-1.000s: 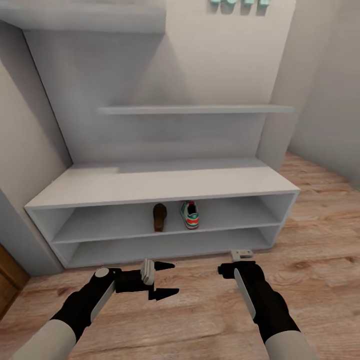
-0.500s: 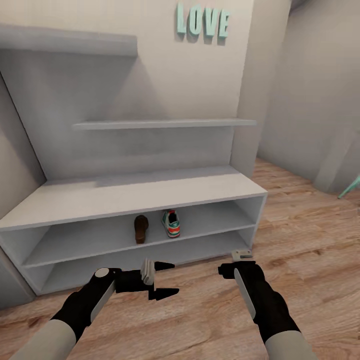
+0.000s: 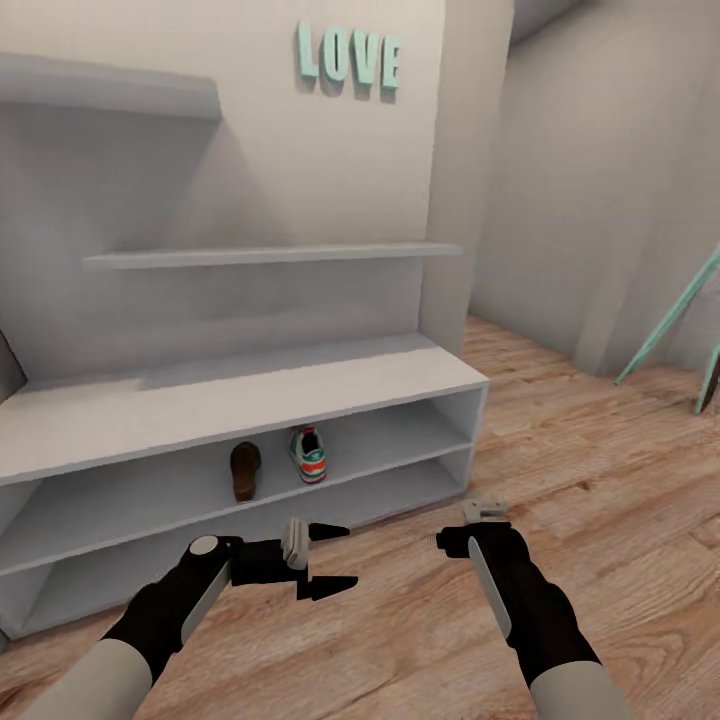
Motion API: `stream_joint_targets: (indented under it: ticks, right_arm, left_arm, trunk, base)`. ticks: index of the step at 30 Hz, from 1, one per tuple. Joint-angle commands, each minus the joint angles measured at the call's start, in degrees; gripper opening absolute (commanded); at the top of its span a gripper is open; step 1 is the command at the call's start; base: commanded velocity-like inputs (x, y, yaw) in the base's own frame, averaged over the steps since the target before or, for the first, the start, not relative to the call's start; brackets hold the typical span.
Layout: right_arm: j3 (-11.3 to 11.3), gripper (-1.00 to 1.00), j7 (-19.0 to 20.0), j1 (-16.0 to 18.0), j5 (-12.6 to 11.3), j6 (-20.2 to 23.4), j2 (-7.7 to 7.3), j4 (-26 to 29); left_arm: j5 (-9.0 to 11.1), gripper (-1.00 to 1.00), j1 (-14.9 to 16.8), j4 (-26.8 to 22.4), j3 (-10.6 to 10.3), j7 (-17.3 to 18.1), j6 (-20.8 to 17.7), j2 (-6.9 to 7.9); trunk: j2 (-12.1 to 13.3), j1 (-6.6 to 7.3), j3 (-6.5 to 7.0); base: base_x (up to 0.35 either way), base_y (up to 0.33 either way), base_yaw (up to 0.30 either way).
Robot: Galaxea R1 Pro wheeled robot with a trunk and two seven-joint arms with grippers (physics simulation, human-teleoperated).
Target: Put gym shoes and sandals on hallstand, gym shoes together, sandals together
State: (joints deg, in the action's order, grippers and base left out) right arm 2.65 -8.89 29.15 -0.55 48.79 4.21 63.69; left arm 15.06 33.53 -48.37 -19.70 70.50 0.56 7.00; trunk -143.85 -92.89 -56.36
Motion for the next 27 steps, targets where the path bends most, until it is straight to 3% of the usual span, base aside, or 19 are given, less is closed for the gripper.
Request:
stream_joint_targets:
  ticks: [1, 27]
  right_arm:
    - [0.1, 1.00, -0.2, 0.0, -0.1, 0.3, 0.01, 0.0]
    - [0.1, 1.00, -0.2, 0.1, -0.1, 0.3, -0.08, 0.0]
  left_arm:
    - [0.4, 1.00, 0.0, 0.0, -0.3, 0.0, 0.1, 0.08]
    - [0.4, 1.00, 0.0, 0.0, -0.3, -0.5, 0.1, -0.08]
  trunk:
    - [0.0, 0.00, 0.01]
    - [0.0, 0.00, 1.77]
  base:
    - [0.096, -0.019, -0.246]
    - [0.239, -0.221, -0.242]
